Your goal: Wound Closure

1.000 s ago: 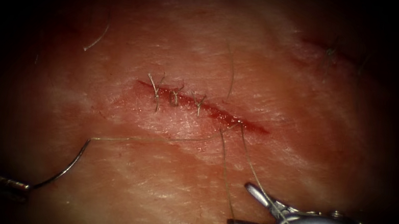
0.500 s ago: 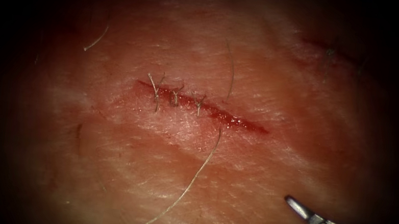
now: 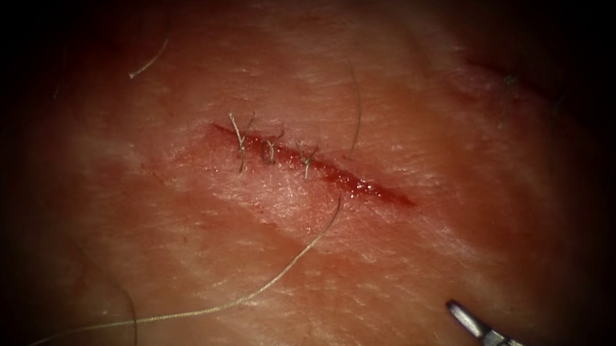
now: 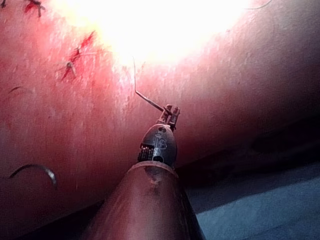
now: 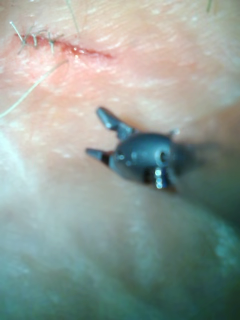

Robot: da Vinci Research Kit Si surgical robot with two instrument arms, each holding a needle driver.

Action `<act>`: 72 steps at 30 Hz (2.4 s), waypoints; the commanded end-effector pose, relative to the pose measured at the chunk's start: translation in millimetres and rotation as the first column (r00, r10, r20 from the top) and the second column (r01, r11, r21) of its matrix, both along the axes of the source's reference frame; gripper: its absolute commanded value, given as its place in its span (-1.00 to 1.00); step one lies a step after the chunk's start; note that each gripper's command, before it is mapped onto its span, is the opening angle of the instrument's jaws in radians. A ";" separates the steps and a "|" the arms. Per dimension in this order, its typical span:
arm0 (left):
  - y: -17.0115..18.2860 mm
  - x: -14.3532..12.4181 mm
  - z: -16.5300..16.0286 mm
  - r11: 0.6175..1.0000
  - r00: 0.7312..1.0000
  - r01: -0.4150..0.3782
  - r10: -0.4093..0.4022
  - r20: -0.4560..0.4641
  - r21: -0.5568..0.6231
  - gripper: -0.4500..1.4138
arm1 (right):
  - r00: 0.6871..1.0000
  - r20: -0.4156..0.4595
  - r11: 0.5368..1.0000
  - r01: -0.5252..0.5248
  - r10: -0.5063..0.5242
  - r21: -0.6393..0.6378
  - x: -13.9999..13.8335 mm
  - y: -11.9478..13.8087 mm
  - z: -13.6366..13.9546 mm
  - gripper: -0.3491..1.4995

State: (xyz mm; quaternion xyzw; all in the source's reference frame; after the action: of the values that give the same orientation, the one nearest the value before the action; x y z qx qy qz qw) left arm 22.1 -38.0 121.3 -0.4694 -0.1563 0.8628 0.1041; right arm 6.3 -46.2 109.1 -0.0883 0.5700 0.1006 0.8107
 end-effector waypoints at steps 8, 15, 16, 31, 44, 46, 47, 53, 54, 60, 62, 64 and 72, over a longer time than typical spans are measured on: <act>5.6 -7.6 -4.6 0.964 0.975 0.216 -0.220 0.009 0.153 0.86 | 1.000 0.000 1.000 -0.010 0.010 0.009 1.6 -0.6 0.8 0.94; 9.9 -19.5 -8.5 0.967 0.972 0.202 -0.217 0.086 0.154 0.84 | 1.000 -0.005 1.000 -0.010 0.010 0.017 2.3 -0.5 0.7 0.94; 9.9 -19.5 -8.5 0.967 0.972 0.202 -0.217 0.086 0.154 0.84 | 1.000 -0.005 1.000 -0.010 0.010 0.017 2.3 -0.5 0.7 0.94; 9.7 -39.1 3.8 0.945 0.947 0.305 -0.314 0.073 0.115 0.55 | 1.000 -0.007 1.000 -0.007 0.007 0.026 3.5 0.3 0.4 0.94; 4.4 -47.7 9.9 0.955 0.973 0.207 -0.179 -0.144 0.212 0.42 | 1.000 -0.003 0.998 -0.008 0.008 0.055 4.8 2.0 -1.1 0.89; 3.0 -47.6 10.5 0.954 0.971 0.178 -0.131 -0.201 0.240 0.42 | 1.000 -0.002 0.998 -0.010 0.010 0.060 4.9 2.3 -1.7 0.89; 2.5 -47.5 10.7 0.952 0.969 0.168 -0.111 -0.222 0.255 0.42 | 1.000 -0.002 0.998 -0.010 0.010 0.061 5.0 2.4 -1.8 0.89; 0.1 -46.2 12.7 0.952 0.938 0.100 0.006 -0.347 0.288 0.41 | 1.000 -0.001 0.998 -0.014 0.014 0.063 5.7 2.4 -2.3 0.89; -0.1 -46.2 13.0 0.953 0.935 0.095 0.014 -0.355 0.287 0.39 | 1.000 -0.001 0.998 -0.014 0.014 0.063 5.8 2.3 -2.3 0.89; -1.4 -46.3 14.5 0.955 0.917 0.050 0.071 -0.391 0.291 -0.03 | 1.000 0.002 0.998 -0.014 0.014 0.065 6.2 2.3 -2.6 0.89; -2.0 -46.1 14.4 0.951 0.915 0.007 0.119 -0.387 0.308 -1.00 | 1.000 0.002 0.998 -0.014 0.014 0.069 6.2 2.5 -3.0 0.89; -2.1 -45.9 14.1 0.950 0.913 -0.010 0.136 -0.385 0.311 -1.00 | 1.000 0.002 0.997 -0.014 0.014 0.071 6.2 2.6 -3.2 0.89; 1.1 -48.0 11.0 0.961 0.923 -0.024 0.127 -0.362 0.274 -1.00 | 0.993 0.074 0.995 0.092 -0.096 0.043 10.3 4.3 -6.1 0.76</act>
State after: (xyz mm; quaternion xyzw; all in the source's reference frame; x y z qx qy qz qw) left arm -25.7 -36.1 131.5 -0.2714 -0.2630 0.9122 0.1585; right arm 15.6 -41.7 102.7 -0.0491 0.5351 0.0699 0.8404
